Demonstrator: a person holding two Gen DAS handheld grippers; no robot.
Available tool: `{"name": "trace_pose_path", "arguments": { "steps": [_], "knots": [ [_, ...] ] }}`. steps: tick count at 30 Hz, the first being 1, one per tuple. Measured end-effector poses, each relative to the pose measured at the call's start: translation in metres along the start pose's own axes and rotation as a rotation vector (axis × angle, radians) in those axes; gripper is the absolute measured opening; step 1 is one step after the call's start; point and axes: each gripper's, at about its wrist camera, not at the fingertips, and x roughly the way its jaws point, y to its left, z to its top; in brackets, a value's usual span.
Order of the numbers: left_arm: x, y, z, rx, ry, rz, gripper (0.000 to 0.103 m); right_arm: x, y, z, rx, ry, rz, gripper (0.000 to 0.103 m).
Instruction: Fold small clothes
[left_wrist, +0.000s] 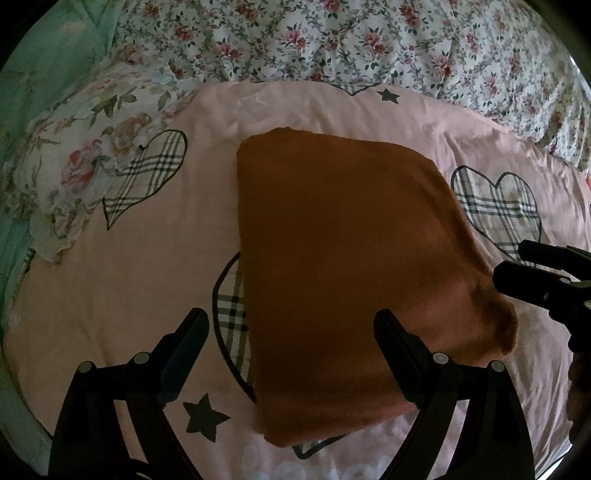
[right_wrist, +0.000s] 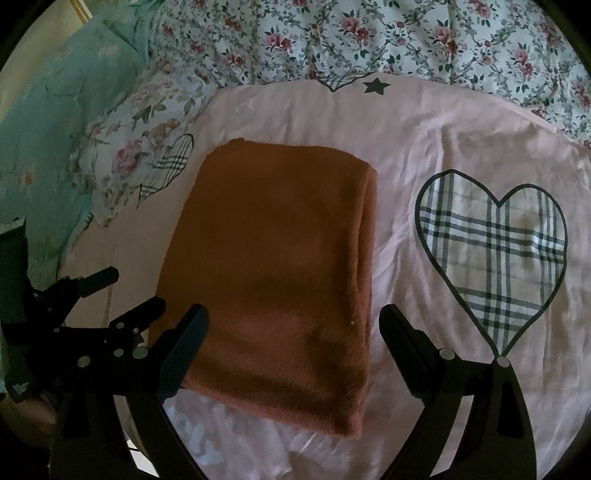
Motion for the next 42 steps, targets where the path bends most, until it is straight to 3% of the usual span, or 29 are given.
{"name": "trace_pose_path", "arguments": {
  "steps": [35, 42],
  "knots": [
    [0.003, 0.004, 0.008, -0.037, -0.03, 0.001, 0.092, 0.009, -0.001, 0.01, 0.01, 0.0, 0.006, 0.093],
    [0.006, 0.015, 0.009, -0.084, 0.0, -0.019, 0.092, 0.008, 0.003, 0.009, 0.009, -0.001, 0.006, 0.093]
  ]
}}
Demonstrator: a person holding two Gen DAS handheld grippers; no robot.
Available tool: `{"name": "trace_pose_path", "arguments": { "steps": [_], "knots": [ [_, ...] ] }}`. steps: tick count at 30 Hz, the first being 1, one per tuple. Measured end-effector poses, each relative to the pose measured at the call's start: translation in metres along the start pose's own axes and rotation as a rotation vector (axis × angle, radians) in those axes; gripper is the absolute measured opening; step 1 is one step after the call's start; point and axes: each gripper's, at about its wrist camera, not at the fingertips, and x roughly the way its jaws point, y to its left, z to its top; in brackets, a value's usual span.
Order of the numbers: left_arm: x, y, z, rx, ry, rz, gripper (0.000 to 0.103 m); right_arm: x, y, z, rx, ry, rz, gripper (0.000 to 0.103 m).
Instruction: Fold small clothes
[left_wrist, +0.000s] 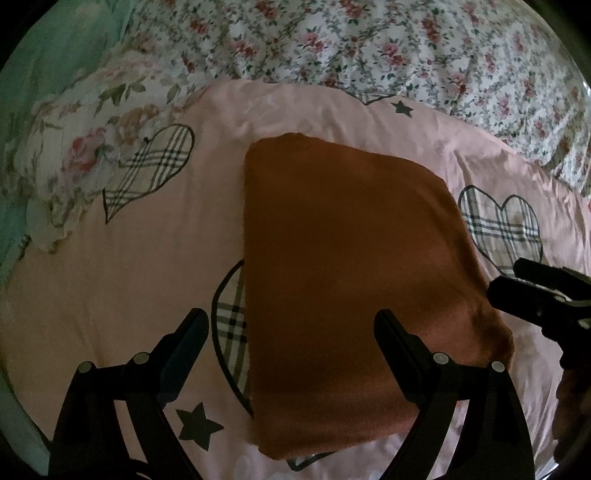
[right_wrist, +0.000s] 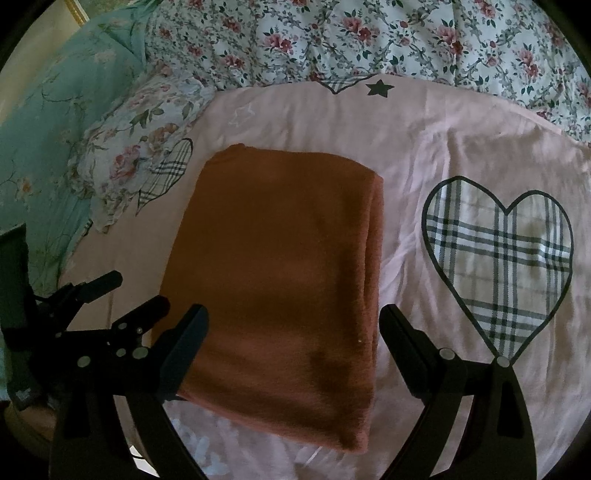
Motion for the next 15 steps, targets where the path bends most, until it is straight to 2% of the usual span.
{"name": "trace_pose_path", "arguments": {
  "steps": [9, 15],
  "knots": [
    [-0.004, 0.0042, -0.0031, -0.008, -0.011, 0.006, 0.092, 0.0008, 0.003, -0.0011, -0.004, -0.001, -0.004, 0.094],
    [-0.0006, 0.0027, -0.0051, -0.013, 0.018, -0.002, 0.092, 0.0012, 0.0054, -0.0075, 0.0, 0.007, -0.008, 0.094]
  ]
}}
